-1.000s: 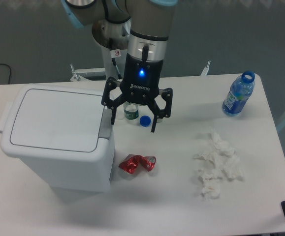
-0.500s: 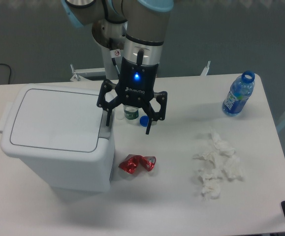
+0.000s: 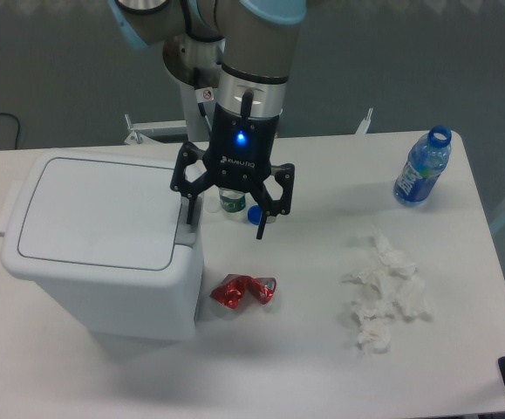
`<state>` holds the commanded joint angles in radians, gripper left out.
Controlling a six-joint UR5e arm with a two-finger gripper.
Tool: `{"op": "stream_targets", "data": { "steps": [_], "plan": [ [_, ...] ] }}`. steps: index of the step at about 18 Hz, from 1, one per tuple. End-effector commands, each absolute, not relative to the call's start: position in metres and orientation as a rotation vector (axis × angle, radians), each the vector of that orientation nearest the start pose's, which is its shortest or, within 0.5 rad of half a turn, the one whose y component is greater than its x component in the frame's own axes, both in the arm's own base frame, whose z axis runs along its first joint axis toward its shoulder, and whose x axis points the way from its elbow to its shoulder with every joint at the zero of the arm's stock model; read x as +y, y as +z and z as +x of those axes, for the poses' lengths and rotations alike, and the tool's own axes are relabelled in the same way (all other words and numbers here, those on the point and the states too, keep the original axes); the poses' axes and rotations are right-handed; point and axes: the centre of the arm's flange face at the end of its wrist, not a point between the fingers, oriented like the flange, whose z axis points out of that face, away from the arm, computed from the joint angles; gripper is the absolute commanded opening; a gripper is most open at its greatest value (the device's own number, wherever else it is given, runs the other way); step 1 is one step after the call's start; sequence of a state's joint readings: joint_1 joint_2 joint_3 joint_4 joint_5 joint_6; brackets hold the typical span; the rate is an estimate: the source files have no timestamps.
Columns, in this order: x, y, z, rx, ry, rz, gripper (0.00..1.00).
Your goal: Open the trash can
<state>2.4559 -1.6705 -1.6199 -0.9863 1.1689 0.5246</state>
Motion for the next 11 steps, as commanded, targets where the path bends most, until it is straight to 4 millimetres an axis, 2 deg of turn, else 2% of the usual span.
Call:
{"op": "stream_targets", "data": {
  "steps": [11],
  "plan": [
    [0.4870,0.4792,-0.3232,-0.343,-0.039,-2.544,1.00]
  ]
}}
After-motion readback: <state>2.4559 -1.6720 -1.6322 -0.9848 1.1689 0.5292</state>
